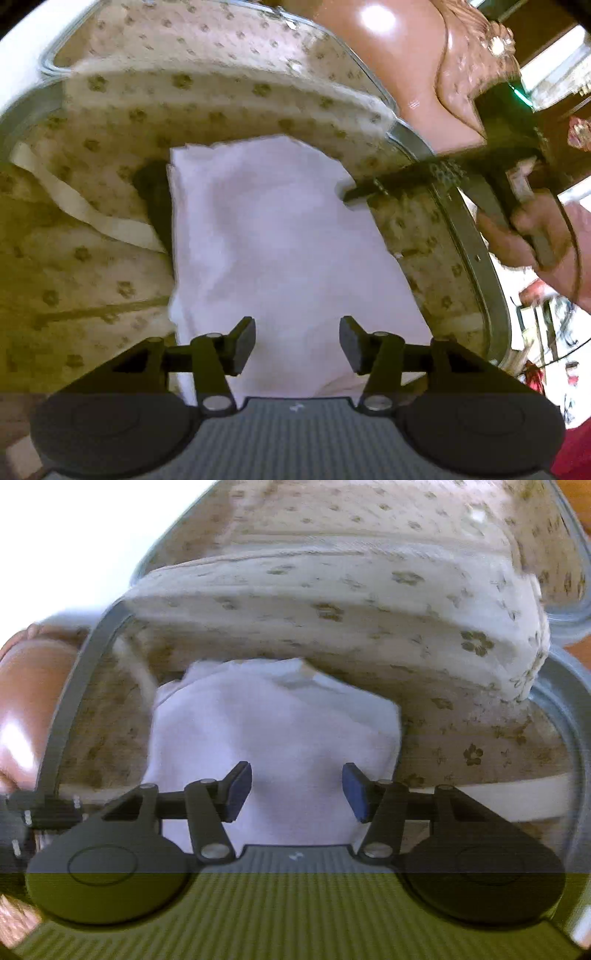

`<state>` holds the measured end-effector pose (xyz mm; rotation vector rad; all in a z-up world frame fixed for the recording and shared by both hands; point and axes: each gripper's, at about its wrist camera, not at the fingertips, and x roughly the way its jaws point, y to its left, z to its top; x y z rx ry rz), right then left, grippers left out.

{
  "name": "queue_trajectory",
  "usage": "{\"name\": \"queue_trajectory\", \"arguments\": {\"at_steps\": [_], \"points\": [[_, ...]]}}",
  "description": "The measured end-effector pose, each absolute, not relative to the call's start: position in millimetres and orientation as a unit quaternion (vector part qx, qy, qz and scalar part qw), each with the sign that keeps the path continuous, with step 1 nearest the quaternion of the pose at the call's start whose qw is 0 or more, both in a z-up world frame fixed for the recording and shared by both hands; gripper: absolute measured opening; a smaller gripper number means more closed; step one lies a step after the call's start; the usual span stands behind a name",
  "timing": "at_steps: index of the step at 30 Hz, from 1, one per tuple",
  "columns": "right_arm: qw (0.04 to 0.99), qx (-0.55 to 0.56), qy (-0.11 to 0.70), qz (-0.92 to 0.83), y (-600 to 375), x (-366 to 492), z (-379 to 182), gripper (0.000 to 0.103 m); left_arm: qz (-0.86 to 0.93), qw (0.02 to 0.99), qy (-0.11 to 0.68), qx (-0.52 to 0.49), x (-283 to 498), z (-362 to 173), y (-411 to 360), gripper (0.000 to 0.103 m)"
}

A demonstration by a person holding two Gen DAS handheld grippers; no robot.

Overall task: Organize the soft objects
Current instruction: 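Press the clothes down with the left gripper while the right gripper smooths them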

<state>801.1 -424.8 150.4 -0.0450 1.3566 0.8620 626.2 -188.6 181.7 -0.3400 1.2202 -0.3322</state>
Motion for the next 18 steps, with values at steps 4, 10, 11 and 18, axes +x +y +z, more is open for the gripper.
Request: {"name": "queue_trajectory", "arguments": {"at_steps": [4, 10, 11, 18], "points": [[0.657, -0.089, 0.590, 0.462, -420, 747, 171, 0.062, -0.156, 0.765, 0.608, -0.142, 621, 167, -189, 0.051], [0.614, -0.237, 0.586, 0.473, -412, 674, 150, 0.062, -0.153, 0.753, 0.630, -0.113, 609, 152, -204, 0.052], [0.613, -0.253, 0.585, 0.468, -412, 669, 146, 0.062, -0.153, 0.753, 0.631, -0.110, 609, 153, -204, 0.054], [0.628, -0.239, 0.590, 0.447, -413, 675, 165, 0.062, -0.113, 0.758, 0.635, -0.095, 612, 176, -210, 0.081]]}}
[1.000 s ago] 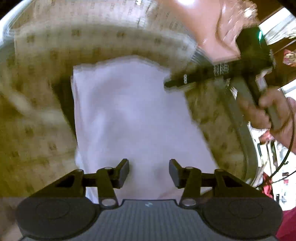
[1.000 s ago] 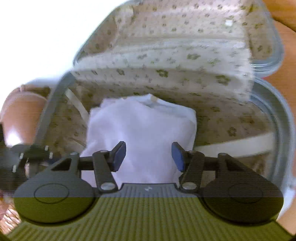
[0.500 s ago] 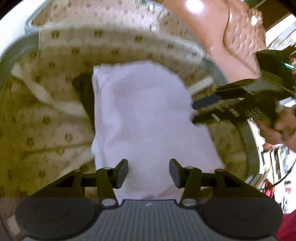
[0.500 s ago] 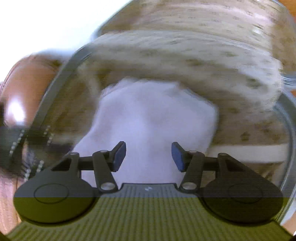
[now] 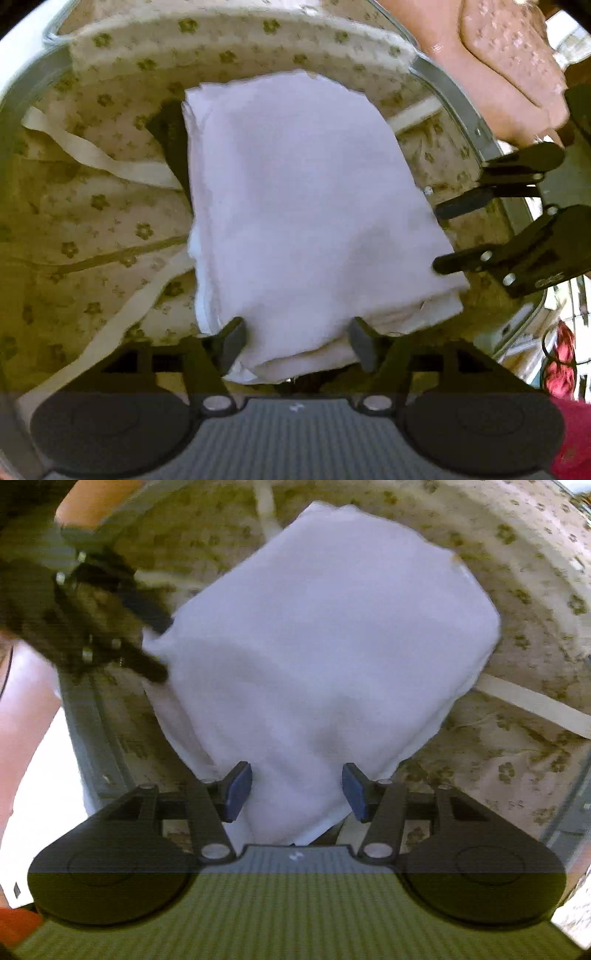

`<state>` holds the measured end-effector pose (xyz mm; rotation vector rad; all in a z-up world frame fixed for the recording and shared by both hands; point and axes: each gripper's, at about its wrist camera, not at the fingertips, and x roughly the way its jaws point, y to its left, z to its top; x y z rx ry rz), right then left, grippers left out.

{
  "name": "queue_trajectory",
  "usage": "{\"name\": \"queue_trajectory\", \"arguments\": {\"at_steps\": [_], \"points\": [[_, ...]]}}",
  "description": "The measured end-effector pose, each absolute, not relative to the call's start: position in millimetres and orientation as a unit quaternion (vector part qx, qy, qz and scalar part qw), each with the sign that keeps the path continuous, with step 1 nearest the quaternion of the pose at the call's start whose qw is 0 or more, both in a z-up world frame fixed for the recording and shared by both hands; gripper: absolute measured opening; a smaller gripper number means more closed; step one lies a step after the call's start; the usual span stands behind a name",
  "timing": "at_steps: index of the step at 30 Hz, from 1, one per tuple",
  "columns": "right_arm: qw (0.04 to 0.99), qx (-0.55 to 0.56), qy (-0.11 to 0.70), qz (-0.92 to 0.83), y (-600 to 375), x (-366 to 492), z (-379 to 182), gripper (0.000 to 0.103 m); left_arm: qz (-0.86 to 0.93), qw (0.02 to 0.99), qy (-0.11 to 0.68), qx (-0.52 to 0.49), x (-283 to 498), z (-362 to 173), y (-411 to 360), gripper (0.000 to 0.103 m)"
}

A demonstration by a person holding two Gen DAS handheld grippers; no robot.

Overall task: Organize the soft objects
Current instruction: 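Press the clothes down with the left gripper while the right gripper smooths them, then raise both open grippers up away from the clothes in the suitcase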

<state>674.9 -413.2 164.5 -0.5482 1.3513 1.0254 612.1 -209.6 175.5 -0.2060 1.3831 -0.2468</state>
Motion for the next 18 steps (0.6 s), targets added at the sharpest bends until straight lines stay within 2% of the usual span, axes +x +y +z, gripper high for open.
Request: {"name": "queue_trajectory", "arguments": {"at_steps": [2, 4, 7, 13, 18], "points": [[0.652, -0.207, 0.594, 0.423, -417, 689, 182, 0.062, -0.064, 0.769, 0.627, -0.102, 616, 188, -210, 0.092], [0.680, -0.172, 0.599, 0.387, -419, 704, 199, 0.062, -0.017, 0.766, 0.630, -0.127, 625, 196, -210, 0.093], [0.717, -0.113, 0.614, 0.311, -425, 735, 219, 0.073, 0.037, 0.748, 0.642, -0.166, 645, 203, -207, 0.093], [0.744, -0.047, 0.627, 0.225, -421, 766, 245, 0.076, 0.147, 0.729, 0.622, -0.245, 684, 234, -194, 0.096], [0.754, -0.005, 0.635, 0.171, -424, 772, 256, 0.077, 0.142, 0.736, 0.633, -0.194, 713, 255, -216, 0.097]]}}
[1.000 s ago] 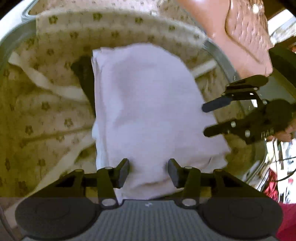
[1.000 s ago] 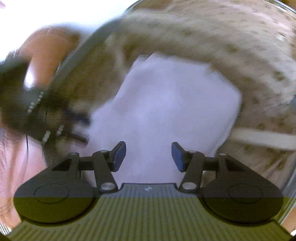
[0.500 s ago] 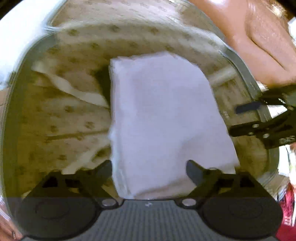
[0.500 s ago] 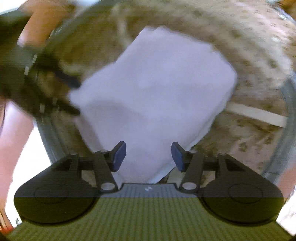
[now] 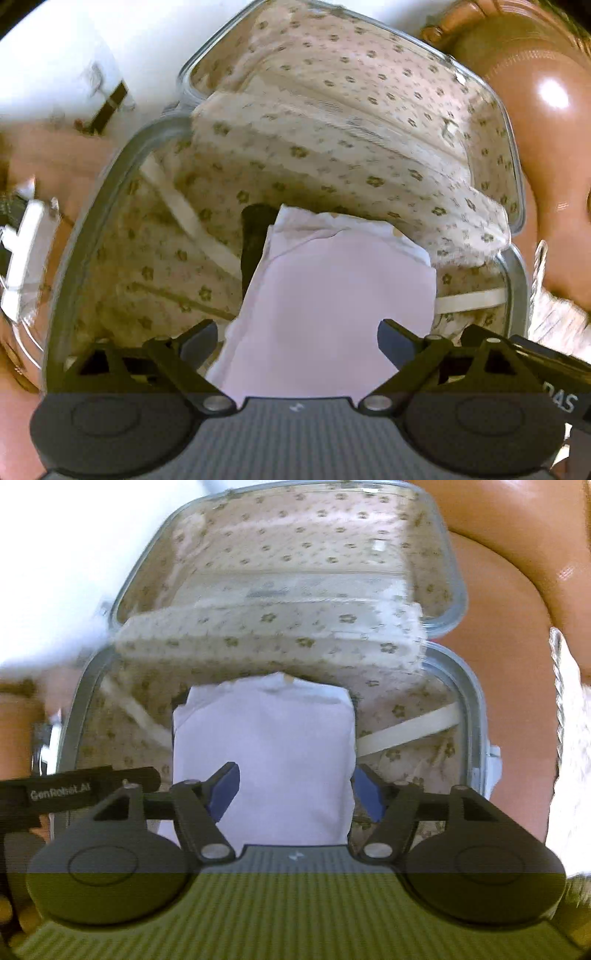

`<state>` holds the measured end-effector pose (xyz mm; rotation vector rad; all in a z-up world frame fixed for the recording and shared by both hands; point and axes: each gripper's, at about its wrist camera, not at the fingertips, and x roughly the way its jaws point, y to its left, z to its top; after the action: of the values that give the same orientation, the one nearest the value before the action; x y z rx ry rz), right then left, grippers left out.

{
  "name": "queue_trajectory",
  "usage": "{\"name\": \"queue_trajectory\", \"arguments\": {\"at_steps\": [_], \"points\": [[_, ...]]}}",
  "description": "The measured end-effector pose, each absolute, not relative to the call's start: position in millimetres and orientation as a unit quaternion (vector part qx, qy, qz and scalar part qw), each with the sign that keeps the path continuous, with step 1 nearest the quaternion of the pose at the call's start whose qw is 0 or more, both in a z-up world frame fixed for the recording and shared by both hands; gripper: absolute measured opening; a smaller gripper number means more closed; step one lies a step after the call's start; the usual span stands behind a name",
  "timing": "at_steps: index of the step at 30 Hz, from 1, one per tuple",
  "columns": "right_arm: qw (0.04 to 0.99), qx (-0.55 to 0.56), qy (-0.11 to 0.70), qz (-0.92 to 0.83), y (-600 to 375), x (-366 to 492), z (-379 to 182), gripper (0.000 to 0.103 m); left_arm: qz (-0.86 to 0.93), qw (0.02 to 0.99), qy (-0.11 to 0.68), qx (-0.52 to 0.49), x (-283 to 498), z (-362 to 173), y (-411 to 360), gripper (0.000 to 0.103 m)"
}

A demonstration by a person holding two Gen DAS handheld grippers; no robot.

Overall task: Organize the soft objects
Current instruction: 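Raise both open grippers up away from the clothes in the suitcase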

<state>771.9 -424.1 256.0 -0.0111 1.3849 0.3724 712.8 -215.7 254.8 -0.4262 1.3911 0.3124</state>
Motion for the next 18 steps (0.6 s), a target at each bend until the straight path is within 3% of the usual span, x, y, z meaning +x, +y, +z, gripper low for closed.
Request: {"name": "queue_trajectory", "arguments": {"at_steps": [7, 18], "points": [[0.754, -0.016, 0.643, 0.131, -423, 772, 264, 0.077, 0.147, 0.733, 0.653, -0.123, 732, 268, -232, 0.098], [0.738, -0.018, 0.665, 0.115, -421, 772, 264, 0.077, 0.141, 0.709, 0.685, -0.093, 739, 262, -235, 0.100]]}}
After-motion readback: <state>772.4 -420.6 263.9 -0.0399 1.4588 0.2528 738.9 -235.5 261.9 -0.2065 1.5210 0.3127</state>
